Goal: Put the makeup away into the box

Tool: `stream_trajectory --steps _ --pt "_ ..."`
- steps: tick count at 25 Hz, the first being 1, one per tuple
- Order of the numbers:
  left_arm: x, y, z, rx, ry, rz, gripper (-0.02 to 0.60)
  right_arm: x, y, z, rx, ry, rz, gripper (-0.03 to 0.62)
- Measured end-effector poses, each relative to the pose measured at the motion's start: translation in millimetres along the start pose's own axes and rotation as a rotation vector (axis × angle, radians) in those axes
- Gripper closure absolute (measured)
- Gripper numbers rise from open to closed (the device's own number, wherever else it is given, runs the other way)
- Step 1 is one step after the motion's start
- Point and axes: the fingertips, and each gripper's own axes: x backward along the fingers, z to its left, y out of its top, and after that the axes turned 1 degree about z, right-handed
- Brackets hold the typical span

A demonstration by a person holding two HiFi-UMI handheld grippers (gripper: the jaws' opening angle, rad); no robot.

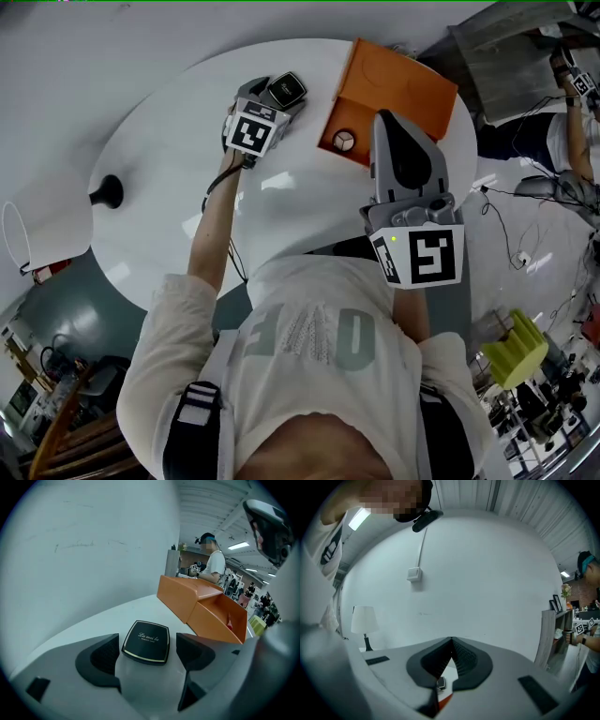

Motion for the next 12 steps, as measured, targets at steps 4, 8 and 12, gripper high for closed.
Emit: stream_trajectory --steps 4,8,12 --pt "-6.2 -4.2 -3.0 -0.014 -0.008 0.015 0.219 -1.0 -6.2 1.5 -0.003 0.001 0.013 0.594" --pt "-8.4 -12.9 -3.9 -0.027 -0.004 0.035 0.219 1.8 -6.9 3.6 0.002 0.003 0.010 0.594" --pt "-9.5 -12.6 -2.5 -0.023 -0.008 0.029 0.219 2.1 -5.8 2.5 0.004 0.002 0.009 0.594"
